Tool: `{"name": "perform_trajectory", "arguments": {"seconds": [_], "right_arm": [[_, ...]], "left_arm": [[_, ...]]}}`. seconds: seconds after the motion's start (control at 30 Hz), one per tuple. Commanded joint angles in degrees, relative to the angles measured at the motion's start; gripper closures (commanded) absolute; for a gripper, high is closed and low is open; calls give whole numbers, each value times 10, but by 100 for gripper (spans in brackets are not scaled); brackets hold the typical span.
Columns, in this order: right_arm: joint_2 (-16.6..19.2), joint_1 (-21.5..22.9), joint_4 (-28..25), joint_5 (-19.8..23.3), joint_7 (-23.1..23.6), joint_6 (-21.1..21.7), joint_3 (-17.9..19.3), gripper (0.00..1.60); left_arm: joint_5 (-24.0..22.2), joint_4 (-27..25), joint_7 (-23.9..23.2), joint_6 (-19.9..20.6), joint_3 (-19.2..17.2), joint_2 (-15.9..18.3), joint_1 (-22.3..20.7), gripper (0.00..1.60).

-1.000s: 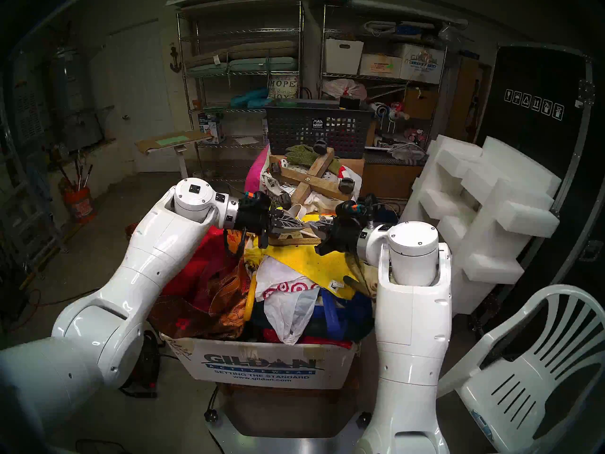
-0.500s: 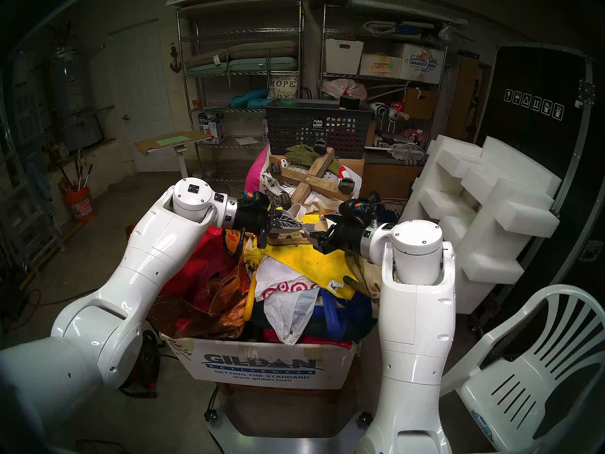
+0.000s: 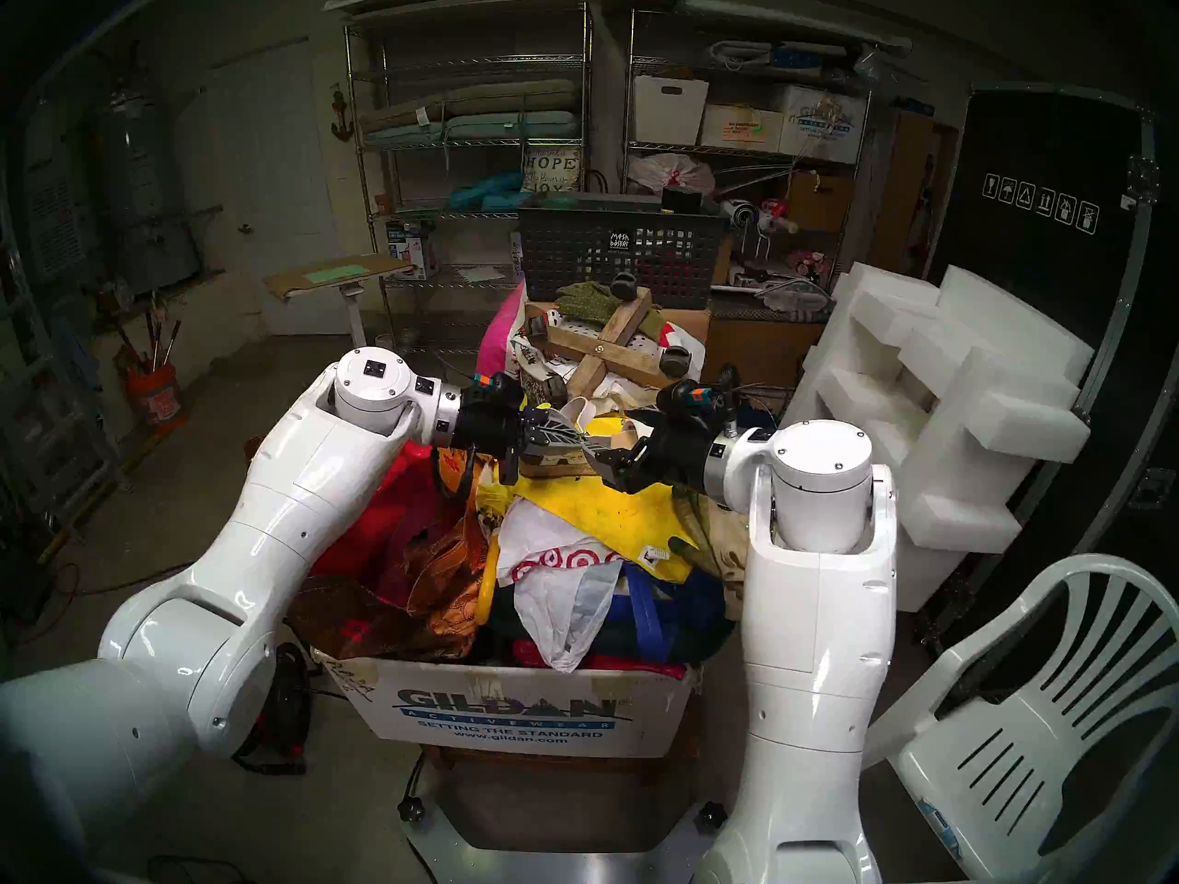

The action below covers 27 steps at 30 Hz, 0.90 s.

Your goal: Unbuckle a shoe

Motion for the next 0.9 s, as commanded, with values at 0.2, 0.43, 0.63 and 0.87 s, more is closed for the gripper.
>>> {"name": "perform_trajectory", "arguments": {"seconds": [0.2,0.43,0.63,0.87], "right_arm": [[15,9,-20,15,59,5,-16,45],[22,13,-8,6,68,9,-24,42],[30,15,5,-2,62,8,-35,45],[31,18,15,-5,59,9,-39,47]], "left_arm": [[-2,-10,3,1,-4,3,-2,160],[-4,-8,2,1,-2,3,-4,160],[-4,-8,1,1,-1,3,-5,160],[-3,-6,1,0,1,3,-8,160]]}}
